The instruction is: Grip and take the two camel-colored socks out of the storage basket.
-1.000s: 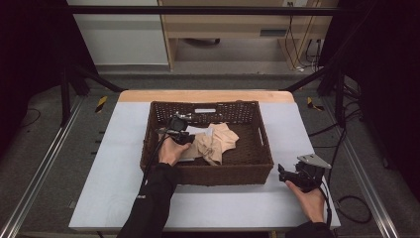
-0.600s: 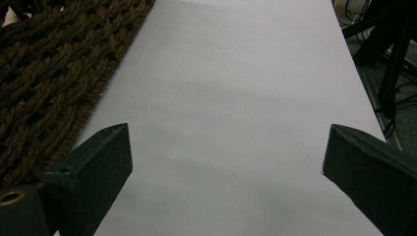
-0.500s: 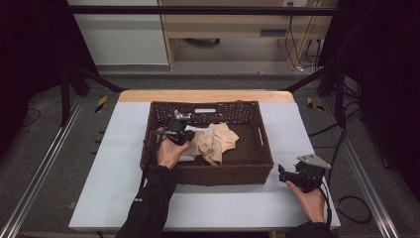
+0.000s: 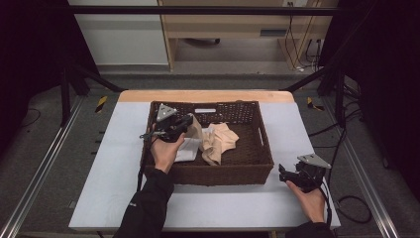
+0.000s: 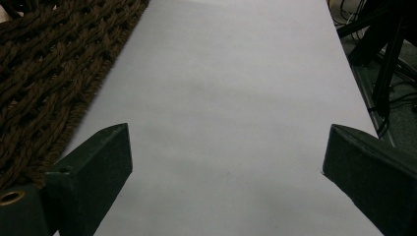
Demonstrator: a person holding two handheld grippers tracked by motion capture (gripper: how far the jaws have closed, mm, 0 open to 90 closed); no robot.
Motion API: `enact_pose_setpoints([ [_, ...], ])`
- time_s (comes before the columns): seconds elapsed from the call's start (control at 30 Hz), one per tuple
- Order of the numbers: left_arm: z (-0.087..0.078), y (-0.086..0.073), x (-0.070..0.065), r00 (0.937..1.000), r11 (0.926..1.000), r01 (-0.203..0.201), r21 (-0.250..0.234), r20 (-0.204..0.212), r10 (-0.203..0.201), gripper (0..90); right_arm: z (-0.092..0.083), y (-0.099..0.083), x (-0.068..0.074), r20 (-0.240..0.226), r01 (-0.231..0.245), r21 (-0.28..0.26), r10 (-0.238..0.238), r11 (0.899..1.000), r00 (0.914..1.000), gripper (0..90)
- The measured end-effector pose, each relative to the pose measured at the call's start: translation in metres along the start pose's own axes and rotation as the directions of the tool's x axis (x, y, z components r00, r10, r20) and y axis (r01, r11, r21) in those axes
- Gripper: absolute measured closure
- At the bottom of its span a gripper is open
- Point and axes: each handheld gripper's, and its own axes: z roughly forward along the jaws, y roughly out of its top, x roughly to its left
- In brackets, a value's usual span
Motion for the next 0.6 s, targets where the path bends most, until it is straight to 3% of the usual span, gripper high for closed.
enact_pose_setpoints([
  [0.23,-0.03,0.012,-0.002,0.9993,0.9953,-0.037,-0.089,-0.011,0.036,84.0,0.0,0.0,0.0,0.001,0.001,0.004,-0.001,1.0,1.0,4.9],
  [0.47,-0.059,0.018,0.0,0.9988,0.9853,-0.049,-0.163,-0.003,0.05,84.0,0.0,0.0,0.001,0.001,0.002,0.006,-0.002,1.0,1.0,4.9],
  [0.6,-0.074,0.021,0.003,0.9985,0.9796,-0.055,-0.193,-0.018,0.052,84.0,0.0,0.0,0.0,0.002,0.003,0.006,-0.003,1.0,1.0,4.9],
])
